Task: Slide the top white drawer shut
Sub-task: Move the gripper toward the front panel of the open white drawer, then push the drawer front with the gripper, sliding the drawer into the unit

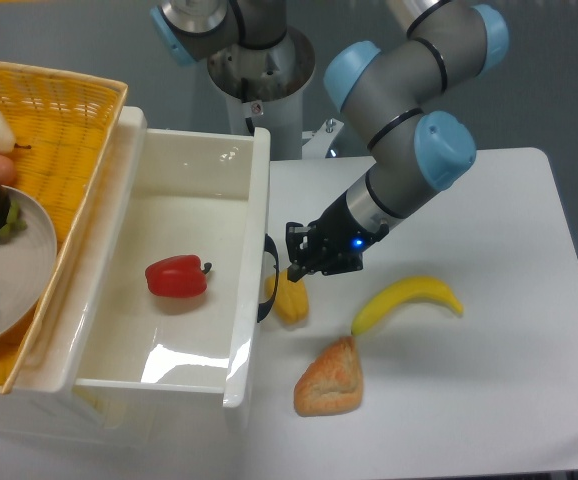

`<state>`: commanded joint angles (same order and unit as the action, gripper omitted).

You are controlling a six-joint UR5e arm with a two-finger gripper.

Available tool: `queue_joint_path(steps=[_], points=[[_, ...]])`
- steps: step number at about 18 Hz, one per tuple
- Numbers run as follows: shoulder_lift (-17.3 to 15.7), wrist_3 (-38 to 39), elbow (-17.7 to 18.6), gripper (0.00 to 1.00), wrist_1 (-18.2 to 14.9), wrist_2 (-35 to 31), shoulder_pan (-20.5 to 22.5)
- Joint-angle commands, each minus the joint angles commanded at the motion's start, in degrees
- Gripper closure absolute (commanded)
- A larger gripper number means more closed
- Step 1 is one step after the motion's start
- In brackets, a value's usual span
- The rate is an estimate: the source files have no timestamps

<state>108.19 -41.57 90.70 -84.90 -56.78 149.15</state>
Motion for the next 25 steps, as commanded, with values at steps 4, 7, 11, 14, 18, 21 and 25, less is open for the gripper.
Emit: queue_joint_path(steps=[4,7,11,14,18,21,25], points=[[0.00,0.00,0.00,0.92,0.00,0.18,-0.26],[-0.35,0.00,0.00,0.92,-0.09,0.27,-0.35],[-0.70,0.09,0.09,0.92,-0.70,0.70,-0.62],[-1.05,0.09,0.17,0.91,-0.97,1.41,-0.70],[-1.40,0.00,0.35,0.91,-1.58,1.58,-1.23],[-1.67,0.09,0.35,0.91,-1.76,2.29,-1.58],[-1.67,1.58,0.26,0.91,-1.67,2.55,-2.37]])
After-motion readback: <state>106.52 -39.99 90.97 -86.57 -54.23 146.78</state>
